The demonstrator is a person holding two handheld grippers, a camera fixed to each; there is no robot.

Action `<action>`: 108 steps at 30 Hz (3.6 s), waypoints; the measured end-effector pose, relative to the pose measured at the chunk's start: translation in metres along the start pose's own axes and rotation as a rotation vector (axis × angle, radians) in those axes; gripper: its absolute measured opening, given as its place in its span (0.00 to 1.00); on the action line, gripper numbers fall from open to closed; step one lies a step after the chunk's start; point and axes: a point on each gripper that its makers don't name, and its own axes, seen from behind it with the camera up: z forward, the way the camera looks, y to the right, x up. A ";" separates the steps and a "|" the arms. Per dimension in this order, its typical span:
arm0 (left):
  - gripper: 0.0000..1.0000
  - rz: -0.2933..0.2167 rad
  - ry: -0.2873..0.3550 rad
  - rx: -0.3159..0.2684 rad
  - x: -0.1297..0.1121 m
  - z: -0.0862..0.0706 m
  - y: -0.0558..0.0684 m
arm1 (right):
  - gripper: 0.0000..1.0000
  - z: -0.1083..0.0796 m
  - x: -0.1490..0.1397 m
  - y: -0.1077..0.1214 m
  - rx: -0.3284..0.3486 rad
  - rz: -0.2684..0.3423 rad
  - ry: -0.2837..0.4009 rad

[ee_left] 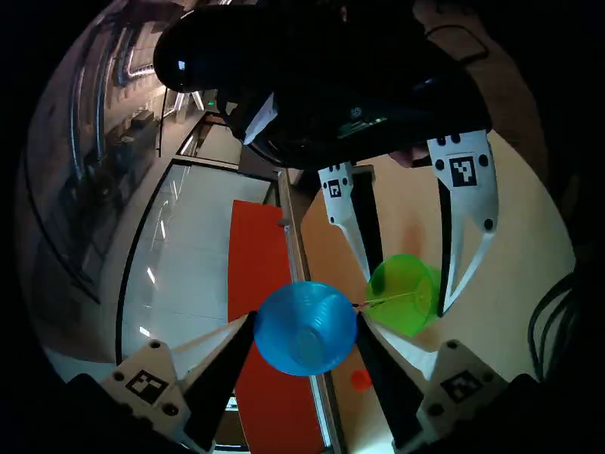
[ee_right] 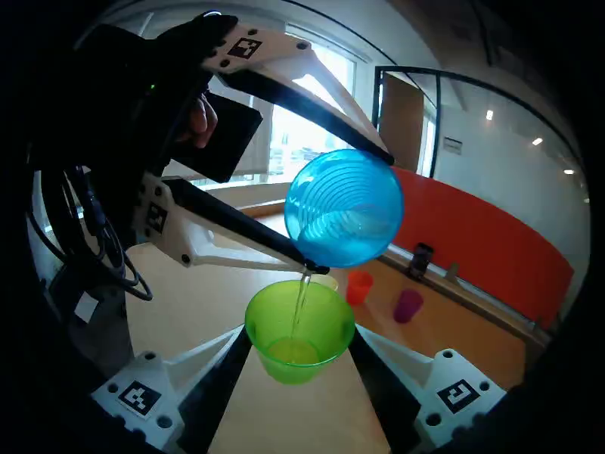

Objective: Pour water

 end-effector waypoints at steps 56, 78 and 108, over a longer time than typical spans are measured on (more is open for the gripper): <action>0.90 0.090 -0.006 -0.005 0.002 -0.005 -0.008 | 0.91 0.004 0.005 0.002 -0.001 -0.001 0.019; 0.90 0.122 -0.011 0.020 0.006 -0.008 -0.012 | 0.91 0.002 0.006 0.001 -0.004 0.001 0.022; 0.90 0.207 -0.002 0.042 0.011 -0.006 -0.006 | 0.91 0.002 0.003 0.005 -0.004 -0.002 0.014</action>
